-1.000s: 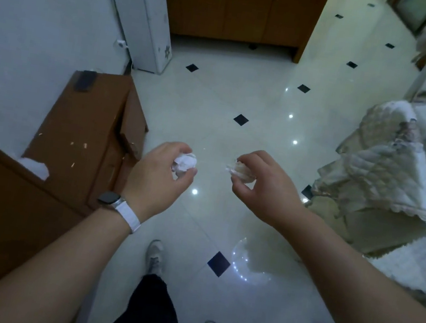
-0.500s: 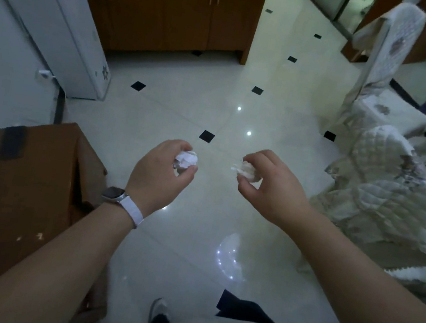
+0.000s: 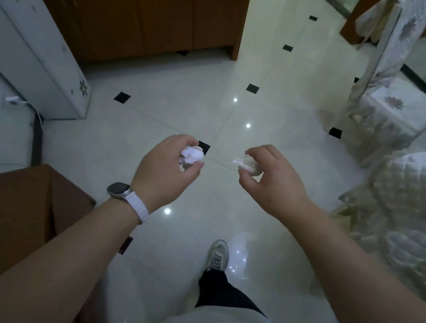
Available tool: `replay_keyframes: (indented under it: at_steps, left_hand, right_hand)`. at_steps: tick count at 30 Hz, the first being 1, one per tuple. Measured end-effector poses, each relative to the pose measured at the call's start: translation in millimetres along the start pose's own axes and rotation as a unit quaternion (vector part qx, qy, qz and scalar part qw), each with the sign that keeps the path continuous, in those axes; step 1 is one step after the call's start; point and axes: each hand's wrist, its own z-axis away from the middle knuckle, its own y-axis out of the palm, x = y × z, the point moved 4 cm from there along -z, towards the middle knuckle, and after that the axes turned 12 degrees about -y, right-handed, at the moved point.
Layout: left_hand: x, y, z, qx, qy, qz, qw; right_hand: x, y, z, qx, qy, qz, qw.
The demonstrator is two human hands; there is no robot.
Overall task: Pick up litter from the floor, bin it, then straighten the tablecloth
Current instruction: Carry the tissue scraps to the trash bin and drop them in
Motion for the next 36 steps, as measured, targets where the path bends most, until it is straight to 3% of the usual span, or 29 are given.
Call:
replay_keyframes:
  at_steps: [18,36]
  left_hand:
    - [-95,70,-285,0.025,0.06,-0.015,0.998]
    - [-67,113,-615,0.13,0.171,0.009,0.977]
  right_hand:
    - [-181,-69,-218,-0.065,0.045,-0.002,0.997]
    - [-265,-30,-476,-0.065,0.147,0.096,0.982]
